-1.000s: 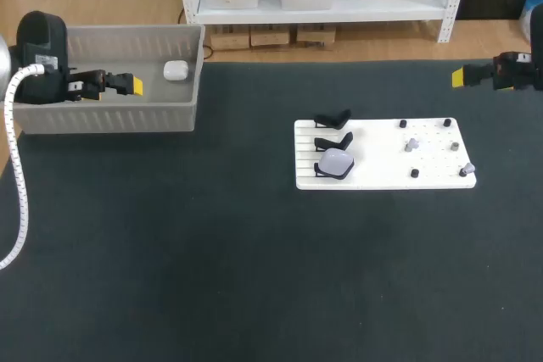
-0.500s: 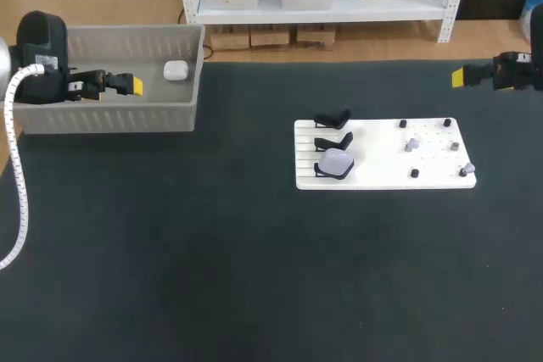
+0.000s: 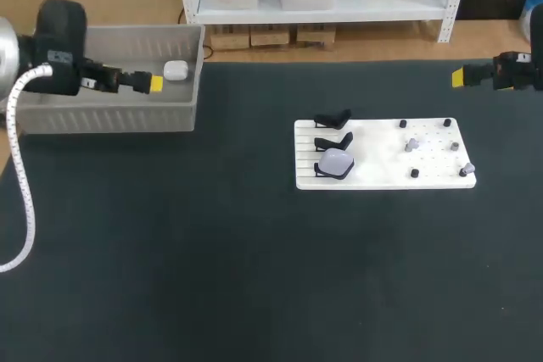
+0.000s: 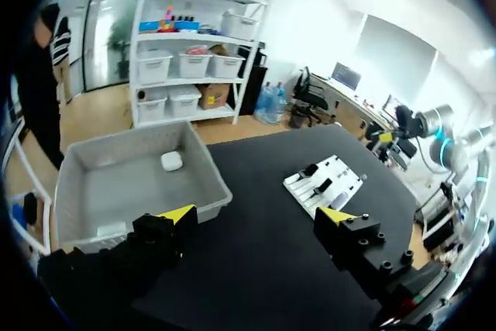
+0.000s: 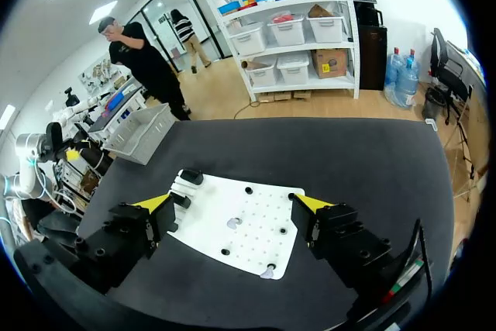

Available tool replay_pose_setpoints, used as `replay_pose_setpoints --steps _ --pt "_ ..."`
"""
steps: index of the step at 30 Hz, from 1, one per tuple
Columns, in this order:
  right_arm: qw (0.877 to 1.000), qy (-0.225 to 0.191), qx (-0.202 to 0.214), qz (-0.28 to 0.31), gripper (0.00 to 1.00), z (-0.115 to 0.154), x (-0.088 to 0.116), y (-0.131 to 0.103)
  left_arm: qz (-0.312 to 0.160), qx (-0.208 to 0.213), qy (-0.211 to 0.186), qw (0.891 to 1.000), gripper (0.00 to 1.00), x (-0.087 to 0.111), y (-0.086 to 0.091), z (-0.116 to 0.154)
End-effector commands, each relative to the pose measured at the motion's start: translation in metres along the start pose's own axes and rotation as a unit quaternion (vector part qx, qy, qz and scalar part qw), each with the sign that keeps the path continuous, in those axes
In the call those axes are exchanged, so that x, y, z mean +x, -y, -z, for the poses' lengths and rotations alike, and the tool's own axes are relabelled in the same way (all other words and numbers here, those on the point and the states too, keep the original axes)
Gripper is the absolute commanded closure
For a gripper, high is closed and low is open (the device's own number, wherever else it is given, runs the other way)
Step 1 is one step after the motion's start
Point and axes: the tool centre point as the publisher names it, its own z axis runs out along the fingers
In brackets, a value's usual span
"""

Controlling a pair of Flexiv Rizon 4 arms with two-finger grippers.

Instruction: Pick up each earbud case from the left stands, insert the matching earbuds, close the lid, and place the case in the box.

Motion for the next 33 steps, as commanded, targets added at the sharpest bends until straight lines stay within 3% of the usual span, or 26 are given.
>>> replay_pose_setpoints --steps 1,5,13,30,33 --pt "1.000 0.000 -0.003 0.000 0.00 0.000 0.000 0.001 -0.151 0.186 0.054 0.969 0.00 0.003 0.007 -0.004" --pt "1.000 0.000 -0.003 0.000 0.00 0.000 0.000 0.001 -0.214 0.213 0.037 0.953 0.00 0.003 0.023 -0.016" --pt "1.000 0.000 -0.003 0.000 0.00 0.000 0.000 0.001 -0.263 0.270 0.021 0.926 0.00 0.005 0.042 -0.032" --pt "1.000 0.000 -0.003 0.000 0.00 0.000 0.000 0.001 -0.260 0.265 0.014 0.928 0.00 0.004 0.045 -0.037" --pt "1.000 0.000 -0.003 0.000 0.00 0.000 0.000 0.001 -0.281 0.266 0.017 0.922 0.00 0.013 0.053 -0.040"
